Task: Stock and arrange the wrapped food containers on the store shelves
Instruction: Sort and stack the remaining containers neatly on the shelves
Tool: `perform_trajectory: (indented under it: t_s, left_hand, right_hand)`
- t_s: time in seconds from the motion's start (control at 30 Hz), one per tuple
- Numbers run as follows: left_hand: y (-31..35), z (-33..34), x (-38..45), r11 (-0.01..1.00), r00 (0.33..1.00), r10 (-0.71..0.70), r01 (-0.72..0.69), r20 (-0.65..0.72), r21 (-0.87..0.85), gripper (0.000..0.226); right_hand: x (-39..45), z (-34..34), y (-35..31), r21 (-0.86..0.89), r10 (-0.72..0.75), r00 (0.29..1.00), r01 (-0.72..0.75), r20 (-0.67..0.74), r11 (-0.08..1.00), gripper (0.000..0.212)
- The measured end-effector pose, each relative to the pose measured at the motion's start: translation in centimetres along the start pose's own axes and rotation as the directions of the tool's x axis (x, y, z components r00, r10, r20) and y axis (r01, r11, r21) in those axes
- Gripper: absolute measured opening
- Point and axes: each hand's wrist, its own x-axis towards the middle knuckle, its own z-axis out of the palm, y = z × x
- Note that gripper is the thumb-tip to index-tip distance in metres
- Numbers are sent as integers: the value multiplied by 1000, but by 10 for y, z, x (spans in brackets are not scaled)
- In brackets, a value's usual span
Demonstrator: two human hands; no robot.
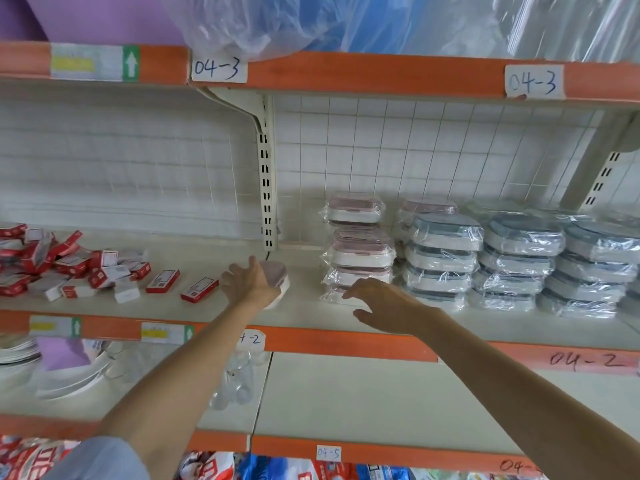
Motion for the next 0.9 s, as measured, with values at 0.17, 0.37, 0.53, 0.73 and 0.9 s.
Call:
perform_trajectory:
  t_s: [0.17, 0.37, 0.53, 0.73, 0.9]
  left_hand:
    - [25, -58, 13, 871, 946, 176, -278, -271, -406, 68]
    - [92, -78, 11, 641, 787, 581, -599, -206, -479, 67]
    - [127, -58, 24, 708, 717, 679, -585, 155, -395, 65]
    - [113, -49, 38, 718, 769, 630, -523, 110, -460, 79]
    - [96, -35, 43, 698, 795, 564, -314, 222, -644, 94]
  right_hand:
    - [10, -30, 18, 51, 55, 984, -47, -170, 998, 48]
    - [30, -67, 46, 139, 208, 892, -165, -401, 976, 66]
    - [47, -75, 69, -9, 139, 955, -147, -263, 989, 71]
    - [62, -72, 89, -165, 101, 975, -135, -198, 977, 55]
    - [90, -75, 80, 61, 100, 992, -95, -81, 994, 87]
